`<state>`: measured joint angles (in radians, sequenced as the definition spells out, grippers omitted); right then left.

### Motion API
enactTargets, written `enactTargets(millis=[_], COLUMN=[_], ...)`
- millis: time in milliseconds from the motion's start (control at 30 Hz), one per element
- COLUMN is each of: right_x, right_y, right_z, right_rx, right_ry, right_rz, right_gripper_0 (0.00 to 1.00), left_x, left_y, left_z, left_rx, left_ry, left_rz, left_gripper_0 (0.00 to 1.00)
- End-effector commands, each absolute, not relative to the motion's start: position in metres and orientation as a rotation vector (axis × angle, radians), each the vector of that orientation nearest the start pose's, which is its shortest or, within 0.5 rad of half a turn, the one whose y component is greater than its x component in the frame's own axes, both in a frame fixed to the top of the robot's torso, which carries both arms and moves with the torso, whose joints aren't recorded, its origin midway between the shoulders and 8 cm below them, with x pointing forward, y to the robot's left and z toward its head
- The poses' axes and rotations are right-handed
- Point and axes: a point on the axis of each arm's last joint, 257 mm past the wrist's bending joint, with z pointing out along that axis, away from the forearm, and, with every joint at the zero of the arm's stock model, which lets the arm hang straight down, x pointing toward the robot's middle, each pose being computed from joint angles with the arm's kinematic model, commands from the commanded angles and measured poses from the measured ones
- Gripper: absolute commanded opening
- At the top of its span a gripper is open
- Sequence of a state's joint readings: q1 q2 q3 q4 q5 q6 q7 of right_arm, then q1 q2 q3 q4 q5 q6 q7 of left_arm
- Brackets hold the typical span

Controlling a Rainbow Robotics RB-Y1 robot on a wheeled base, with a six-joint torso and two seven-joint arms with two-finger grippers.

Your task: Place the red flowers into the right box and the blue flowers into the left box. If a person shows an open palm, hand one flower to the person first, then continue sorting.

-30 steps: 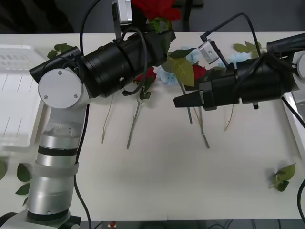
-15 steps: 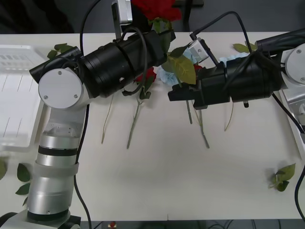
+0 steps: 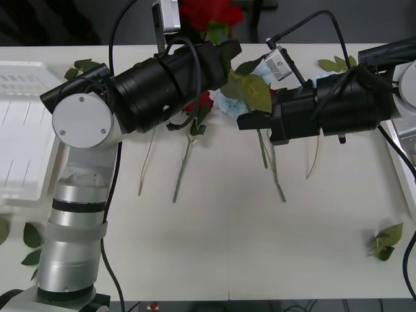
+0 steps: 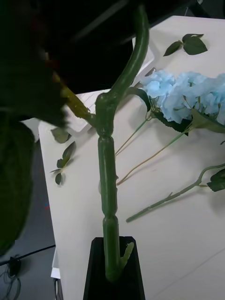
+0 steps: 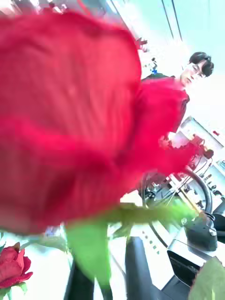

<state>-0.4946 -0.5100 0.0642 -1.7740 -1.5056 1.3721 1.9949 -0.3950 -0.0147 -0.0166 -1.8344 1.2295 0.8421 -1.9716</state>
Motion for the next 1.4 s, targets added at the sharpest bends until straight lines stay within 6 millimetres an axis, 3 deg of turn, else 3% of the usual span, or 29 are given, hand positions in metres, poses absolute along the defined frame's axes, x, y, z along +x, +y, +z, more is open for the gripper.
enactTargets(millis=[33,67,333,567,733,833,900,933,1033,1067,1267,1400], right_x=[0.426,0.427,0.428,0.433,0.443,0.451,0.454,0.457,0.459,0.459,0.449,0.438], right_y=[-0.038,-0.038,-0.048,-0.092,-0.148,-0.193,-0.213,-0.239,-0.287,-0.311,-0.399,-0.448], right_z=[-0.081,-0.081,-0.08,-0.074,-0.071,-0.074,-0.075,-0.077,-0.079,-0.079,-0.083,-0.092], right_rx=[-1.028,-1.026,-1.021,-1.001,-0.924,-0.849,-0.809,-0.74,-0.615,-0.557,-0.347,-0.208], right_ry=[1.875,1.875,1.885,1.93,2.002,2.069,2.099,2.145,2.229,2.274,2.451,2.553], right_rz=[1.06,1.059,1.048,0.986,0.875,0.768,0.719,0.663,0.553,0.483,0.205,0.133], right_gripper_0=[0.0,0.0,0.0,0.0,0.0,0.0,0.0,0.0,0.0,0.0,0.0,0.0], left_x=[0.49,0.49,0.483,0.468,0.46,0.453,0.451,0.449,0.447,0.448,0.459,0.469], left_y=[-0.044,-0.043,-0.023,0.014,0.058,0.092,0.103,0.118,0.139,0.153,0.207,0.242], left_z=[0.019,0.017,-0.005,-0.034,-0.066,-0.085,-0.092,-0.101,-0.115,-0.123,-0.16,-0.185], left_rx=[0.395,0.394,0.459,0.545,0.615,0.657,0.664,0.651,0.633,0.615,0.5,0.387], left_ry=[1.425,1.428,1.488,1.577,1.713,1.817,1.857,1.916,2.01,2.057,2.227,2.314], left_rz=[-1.167,-1.168,-1.164,-1.139,-1.082,-1.024,-1.006,-0.984,-0.941,-0.9,-0.694,-0.533], left_gripper_0=[0.95,1.0,1.0,1.0,1.0,1.0,1.0,1.0,1.0,1.0,1.0,1.0])
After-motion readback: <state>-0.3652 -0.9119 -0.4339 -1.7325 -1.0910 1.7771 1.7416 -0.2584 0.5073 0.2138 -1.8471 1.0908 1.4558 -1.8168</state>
